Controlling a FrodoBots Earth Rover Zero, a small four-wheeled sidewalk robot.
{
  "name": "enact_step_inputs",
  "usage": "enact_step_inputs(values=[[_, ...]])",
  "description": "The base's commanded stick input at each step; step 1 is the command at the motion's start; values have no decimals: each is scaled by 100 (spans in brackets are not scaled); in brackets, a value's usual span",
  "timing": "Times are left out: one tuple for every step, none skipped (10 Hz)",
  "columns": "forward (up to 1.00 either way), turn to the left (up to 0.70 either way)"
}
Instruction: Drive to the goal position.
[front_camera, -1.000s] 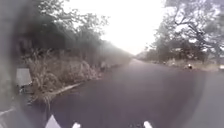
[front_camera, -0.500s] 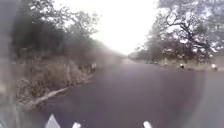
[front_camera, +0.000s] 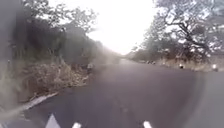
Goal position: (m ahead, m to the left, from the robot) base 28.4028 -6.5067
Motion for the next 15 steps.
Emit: enact_step_inputs(values=[[70,0],[70,0],[70,0],[70,0],[70,0],[70,0],[70,0],[70,0],[70,0],[70,0],[70,0],[70,0],[70,-19],[70,-28],[70,-35]])
